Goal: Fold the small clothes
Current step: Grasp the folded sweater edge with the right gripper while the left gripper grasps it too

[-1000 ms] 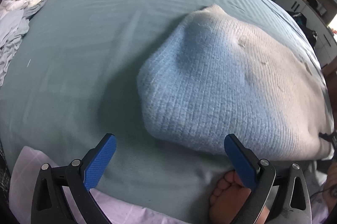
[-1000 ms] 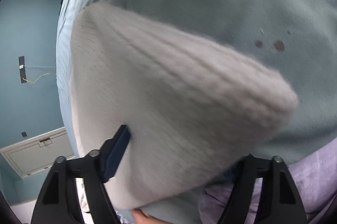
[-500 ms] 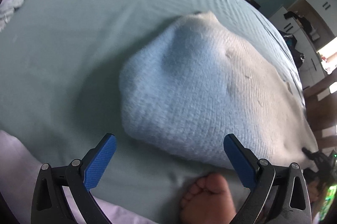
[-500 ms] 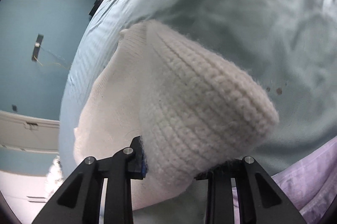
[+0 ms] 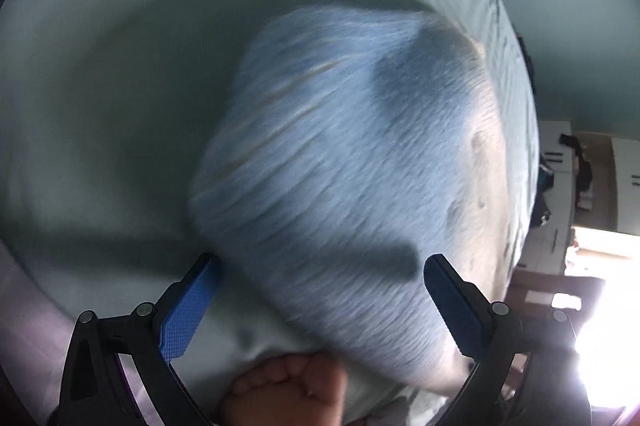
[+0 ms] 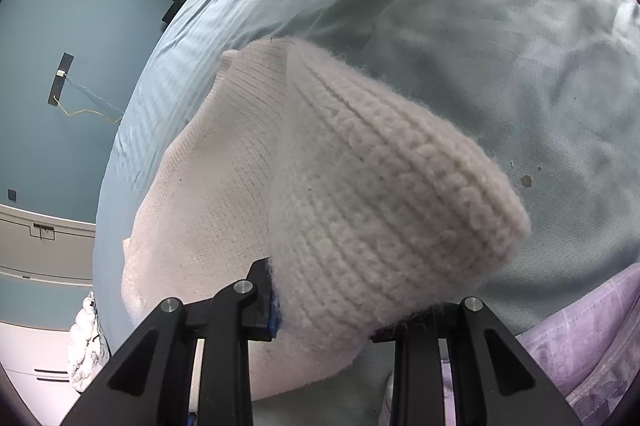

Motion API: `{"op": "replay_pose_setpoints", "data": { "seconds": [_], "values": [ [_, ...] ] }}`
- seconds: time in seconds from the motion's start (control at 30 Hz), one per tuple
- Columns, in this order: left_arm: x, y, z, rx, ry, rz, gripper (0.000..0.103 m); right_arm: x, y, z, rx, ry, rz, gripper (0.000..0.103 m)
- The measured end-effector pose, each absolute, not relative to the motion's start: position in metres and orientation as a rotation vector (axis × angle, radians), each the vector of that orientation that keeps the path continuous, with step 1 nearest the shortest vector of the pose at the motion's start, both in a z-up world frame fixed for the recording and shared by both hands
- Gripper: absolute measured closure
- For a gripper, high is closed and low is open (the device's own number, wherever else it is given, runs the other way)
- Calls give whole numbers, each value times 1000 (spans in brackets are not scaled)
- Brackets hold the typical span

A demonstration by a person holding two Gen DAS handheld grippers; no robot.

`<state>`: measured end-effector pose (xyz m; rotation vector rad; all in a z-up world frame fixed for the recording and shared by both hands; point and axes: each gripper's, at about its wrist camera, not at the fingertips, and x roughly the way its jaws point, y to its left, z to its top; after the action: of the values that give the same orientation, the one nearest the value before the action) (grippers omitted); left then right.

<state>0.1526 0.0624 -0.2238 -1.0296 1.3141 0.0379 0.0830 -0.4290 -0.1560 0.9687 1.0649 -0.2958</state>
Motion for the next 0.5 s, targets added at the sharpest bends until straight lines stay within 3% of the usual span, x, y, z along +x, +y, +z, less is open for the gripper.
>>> {"op": "replay_pose_setpoints", "data": {
  "seconds": [0.03,0.07,0.2,0.3,0.5],
  "values": [
    [154,62,-223,-1038,1306,33,14,83,-428,-155,961,1064,-296,78],
    [155,61,-224,-1050,1298,25,35,84,-427,-155,955,1062,-297,78],
    [151,67,-230,-1133,1283,28,66,82,-428,-155,963,1057,-289,78],
    [149,75,-224,-1196,1242,-23,74,76,-433,-157,1031,1031,-262,79],
    [135,69,-167,-1107,1108,-155,78,48,-450,-139,1250,976,-154,80]
  ]
}}
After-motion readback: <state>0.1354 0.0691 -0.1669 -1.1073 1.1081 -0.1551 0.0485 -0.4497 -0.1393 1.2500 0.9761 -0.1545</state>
